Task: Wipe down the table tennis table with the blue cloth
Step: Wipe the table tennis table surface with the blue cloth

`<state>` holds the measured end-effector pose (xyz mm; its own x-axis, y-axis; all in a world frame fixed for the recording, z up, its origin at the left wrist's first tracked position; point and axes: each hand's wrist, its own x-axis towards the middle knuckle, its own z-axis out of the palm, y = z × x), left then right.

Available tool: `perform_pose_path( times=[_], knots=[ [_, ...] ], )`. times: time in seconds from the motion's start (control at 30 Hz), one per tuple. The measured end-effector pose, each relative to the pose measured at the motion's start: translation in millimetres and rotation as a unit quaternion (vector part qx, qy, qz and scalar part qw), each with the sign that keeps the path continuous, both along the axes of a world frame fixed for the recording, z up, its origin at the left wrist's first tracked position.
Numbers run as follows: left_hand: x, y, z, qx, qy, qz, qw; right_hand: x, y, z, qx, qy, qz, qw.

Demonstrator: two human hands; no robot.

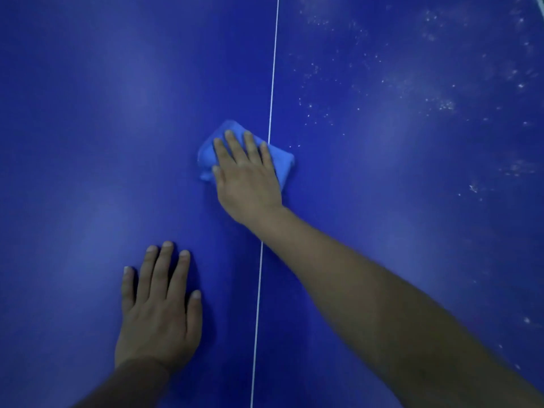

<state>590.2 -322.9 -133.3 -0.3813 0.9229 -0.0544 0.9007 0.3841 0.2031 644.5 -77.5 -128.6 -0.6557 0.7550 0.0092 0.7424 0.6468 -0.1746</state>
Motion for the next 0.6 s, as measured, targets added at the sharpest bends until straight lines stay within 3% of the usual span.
perform_pose_path(
  times=[0.07, 0.13, 0.2, 0.3, 0.37, 0.47, 0.6],
  knots=[
    [0.5, -0.1, 0.0, -0.001, -0.001, 0.0, 1.0, 8.6, 39.6, 2.7, -0.002, -0.036, 0.014, 0.999],
    [0.8, -0.3, 0.0, -0.002, -0.006, 0.001, 1.0, 53.2, 94.2, 3.3, 0.023, -0.07, -0.037, 0.997],
    [0.8, -0.2, 0.2, -0.004, -0.009, 0.002, 1.0, 118.5, 153.0, 3.5, 0.045, -0.085, -0.167, 0.981],
    [0.2, 0.4, 0.6, -0.008, -0.01, 0.0, 1.0, 212.7, 198.0, 12.4, 0.028, -0.045, -0.377, 0.924],
    [-0.4, 1.1, 0.7, -0.011, -0.007, 0.001, 1.0, 224.8, 194.5, 17.3, -0.005, -0.022, -0.442, 0.897],
    [-0.6, 0.4, -0.4, -0.011, -0.002, -0.001, 1.0, 181.6, 167.7, 8.2, 0.013, -0.022, -0.383, 0.924],
    [-1.1, -1.0, -2.5, -0.005, 0.01, 0.0, 1.0, 107.2, 92.4, 0.8, 0.016, -0.041, -0.088, 0.995]
  ],
)
